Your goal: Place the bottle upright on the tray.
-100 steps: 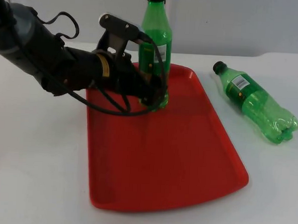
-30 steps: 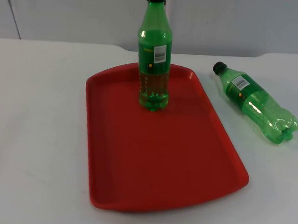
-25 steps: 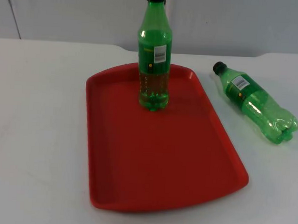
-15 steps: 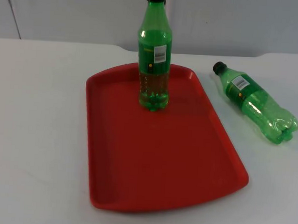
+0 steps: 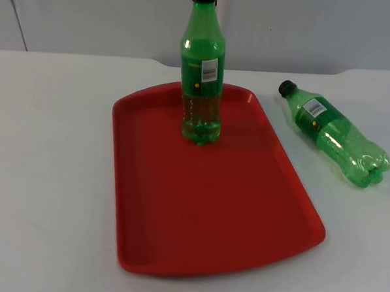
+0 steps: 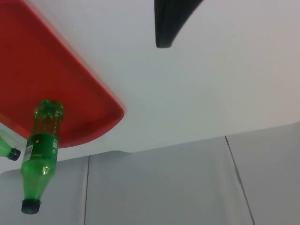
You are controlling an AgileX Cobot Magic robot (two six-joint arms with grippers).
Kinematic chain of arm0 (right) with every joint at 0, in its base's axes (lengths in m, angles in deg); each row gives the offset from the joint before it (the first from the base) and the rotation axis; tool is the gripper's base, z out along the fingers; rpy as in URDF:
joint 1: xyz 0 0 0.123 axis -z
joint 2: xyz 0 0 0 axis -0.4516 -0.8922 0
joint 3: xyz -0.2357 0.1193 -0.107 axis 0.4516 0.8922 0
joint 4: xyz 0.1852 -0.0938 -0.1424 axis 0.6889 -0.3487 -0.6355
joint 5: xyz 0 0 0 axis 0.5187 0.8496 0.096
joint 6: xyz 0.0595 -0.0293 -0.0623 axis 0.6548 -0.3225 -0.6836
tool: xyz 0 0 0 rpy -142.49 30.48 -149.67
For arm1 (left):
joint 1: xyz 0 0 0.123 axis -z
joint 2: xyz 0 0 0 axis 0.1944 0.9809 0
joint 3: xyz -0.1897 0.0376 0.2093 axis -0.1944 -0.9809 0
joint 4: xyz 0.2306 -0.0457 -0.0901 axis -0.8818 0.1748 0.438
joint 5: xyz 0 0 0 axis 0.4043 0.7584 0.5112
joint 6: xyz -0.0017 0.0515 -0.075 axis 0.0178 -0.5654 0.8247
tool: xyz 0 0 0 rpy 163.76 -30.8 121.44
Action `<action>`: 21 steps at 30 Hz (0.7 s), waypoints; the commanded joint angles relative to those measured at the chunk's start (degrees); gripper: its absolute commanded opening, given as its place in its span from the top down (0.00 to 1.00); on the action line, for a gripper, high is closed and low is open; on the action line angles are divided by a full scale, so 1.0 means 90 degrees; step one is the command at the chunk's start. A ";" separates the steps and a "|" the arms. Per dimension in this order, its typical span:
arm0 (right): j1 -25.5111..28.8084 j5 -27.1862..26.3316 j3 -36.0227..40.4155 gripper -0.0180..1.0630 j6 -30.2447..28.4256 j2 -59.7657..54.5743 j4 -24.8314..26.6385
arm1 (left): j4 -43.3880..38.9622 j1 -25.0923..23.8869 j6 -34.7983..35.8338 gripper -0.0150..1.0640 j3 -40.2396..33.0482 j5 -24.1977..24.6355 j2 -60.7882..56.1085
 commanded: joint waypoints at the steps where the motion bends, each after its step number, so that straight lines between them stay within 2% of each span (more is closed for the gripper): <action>1: 0.0051 -0.0027 0.0016 0.01 0.0007 0.0015 -0.0038 | 0.0111 0.0038 0.0008 0.01 -0.0174 0.0141 -0.0299; 4: 0.0051 -0.0027 0.0016 0.01 0.0007 0.0015 -0.0038 | 0.0083 0.0038 0.0008 0.01 -0.0277 0.0343 -0.0299; 21: 0.0051 -0.0027 0.0016 0.01 0.0007 0.0015 -0.0038 | 0.0160 0.0038 -0.0187 0.01 -0.0596 0.0546 -0.0299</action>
